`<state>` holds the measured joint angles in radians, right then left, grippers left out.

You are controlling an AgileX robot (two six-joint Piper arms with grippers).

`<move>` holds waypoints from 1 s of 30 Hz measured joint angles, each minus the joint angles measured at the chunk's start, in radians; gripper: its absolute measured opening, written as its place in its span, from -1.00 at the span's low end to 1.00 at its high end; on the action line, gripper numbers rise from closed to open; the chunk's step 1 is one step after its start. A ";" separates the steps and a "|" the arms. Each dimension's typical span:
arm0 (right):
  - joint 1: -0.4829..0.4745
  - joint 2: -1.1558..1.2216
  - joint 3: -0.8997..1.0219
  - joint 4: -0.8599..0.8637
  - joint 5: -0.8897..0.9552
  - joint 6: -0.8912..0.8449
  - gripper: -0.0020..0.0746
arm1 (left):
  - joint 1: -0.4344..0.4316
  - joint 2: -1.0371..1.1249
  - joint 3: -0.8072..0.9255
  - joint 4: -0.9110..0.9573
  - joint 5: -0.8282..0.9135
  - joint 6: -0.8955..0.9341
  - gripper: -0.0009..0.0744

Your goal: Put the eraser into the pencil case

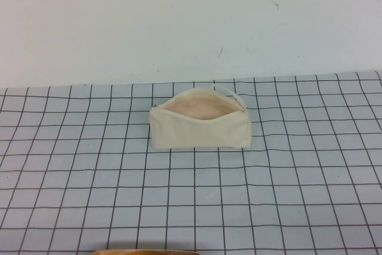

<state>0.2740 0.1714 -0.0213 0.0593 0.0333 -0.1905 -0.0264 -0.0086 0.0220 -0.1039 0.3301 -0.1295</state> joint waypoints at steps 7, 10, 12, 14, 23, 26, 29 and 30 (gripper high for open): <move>-0.226 -0.126 0.048 0.002 0.100 0.000 -0.95 | 0.000 0.000 0.000 0.000 0.000 0.000 -0.98; -0.249 -0.172 0.048 -0.003 0.217 0.012 -0.95 | 0.000 0.000 0.000 0.000 0.000 0.000 -0.98; -0.251 -0.181 0.048 -0.017 0.287 0.036 -0.95 | 0.000 0.000 0.000 0.000 0.000 0.000 -0.98; -0.252 -0.180 0.048 -0.027 0.307 0.049 -0.95 | 0.000 0.000 0.000 0.000 0.000 0.000 -0.98; -0.253 -0.180 0.047 -0.034 0.318 0.056 -0.95 | 0.000 0.000 0.000 0.000 0.000 0.000 -0.98; -0.253 -0.180 0.047 -0.034 0.318 0.057 -0.95 | 0.000 0.000 0.000 0.000 0.000 0.000 -0.98; -0.253 -0.180 0.047 -0.034 0.318 0.057 -0.95 | 0.000 0.000 0.000 0.000 0.000 0.000 -0.98; -0.253 -0.180 0.047 -0.034 0.318 0.057 -0.95 | 0.000 0.000 0.000 0.000 0.000 0.000 -0.98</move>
<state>0.0214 -0.0090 0.0254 0.0249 0.3508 -0.1334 -0.0264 -0.0086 0.0220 -0.1039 0.3301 -0.1295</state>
